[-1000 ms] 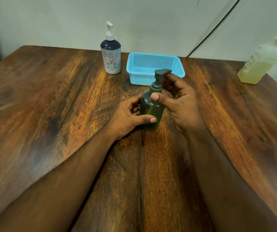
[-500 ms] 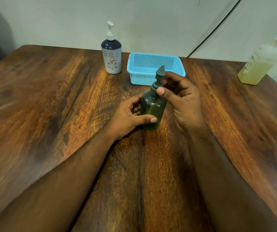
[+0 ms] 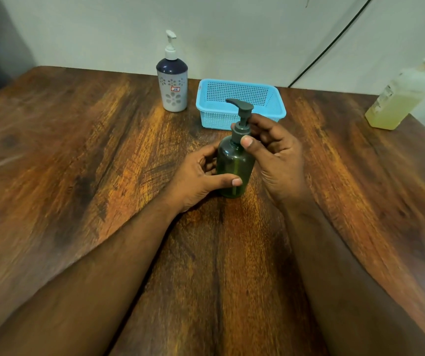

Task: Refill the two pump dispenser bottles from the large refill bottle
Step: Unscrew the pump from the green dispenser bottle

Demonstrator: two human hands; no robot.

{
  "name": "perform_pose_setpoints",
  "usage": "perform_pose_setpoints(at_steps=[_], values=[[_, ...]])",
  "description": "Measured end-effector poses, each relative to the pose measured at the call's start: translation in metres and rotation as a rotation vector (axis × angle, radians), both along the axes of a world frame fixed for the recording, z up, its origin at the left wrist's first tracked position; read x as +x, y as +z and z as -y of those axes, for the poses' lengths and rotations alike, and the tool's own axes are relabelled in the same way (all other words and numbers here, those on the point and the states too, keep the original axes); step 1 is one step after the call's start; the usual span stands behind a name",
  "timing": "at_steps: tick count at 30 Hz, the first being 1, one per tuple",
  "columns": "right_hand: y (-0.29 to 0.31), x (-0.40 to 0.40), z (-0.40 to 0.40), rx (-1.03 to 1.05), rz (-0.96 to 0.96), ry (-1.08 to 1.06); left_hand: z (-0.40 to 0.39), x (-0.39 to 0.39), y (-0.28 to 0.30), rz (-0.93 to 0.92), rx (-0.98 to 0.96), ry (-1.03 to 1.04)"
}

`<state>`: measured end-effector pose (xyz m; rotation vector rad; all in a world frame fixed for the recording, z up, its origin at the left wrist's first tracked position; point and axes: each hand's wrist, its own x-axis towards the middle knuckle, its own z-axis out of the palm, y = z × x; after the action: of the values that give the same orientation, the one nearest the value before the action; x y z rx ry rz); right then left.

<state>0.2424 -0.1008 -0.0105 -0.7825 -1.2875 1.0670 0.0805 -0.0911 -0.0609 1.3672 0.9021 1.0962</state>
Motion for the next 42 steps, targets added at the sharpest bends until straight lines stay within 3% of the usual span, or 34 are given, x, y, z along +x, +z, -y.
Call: perform_pose_setpoints(at_steps=[5,9,13,27,35,42], values=[[0.000,0.000,0.000,-0.009,0.027,0.085,0.000,0.000,0.001,-0.002,0.000,0.002],[0.005,-0.003,0.002,-0.047,0.094,0.002,0.001,-0.001,0.002,-0.032,0.009,-0.012],[0.008,-0.003,0.000,-0.004,0.043,-0.092,-0.001,-0.002,0.000,-0.038,0.009,-0.007],[0.030,-0.006,0.002,0.099,-0.080,-0.133,-0.004,-0.003,-0.003,-0.055,-0.012,-0.020],[0.065,0.000,0.011,0.160,-0.219,-0.276,-0.001,-0.001,0.001,-0.027,-0.017,-0.029],[0.099,0.005,0.027,0.301,-0.199,-0.267,0.001,-0.001,0.004,-0.033,-0.018,-0.040]])
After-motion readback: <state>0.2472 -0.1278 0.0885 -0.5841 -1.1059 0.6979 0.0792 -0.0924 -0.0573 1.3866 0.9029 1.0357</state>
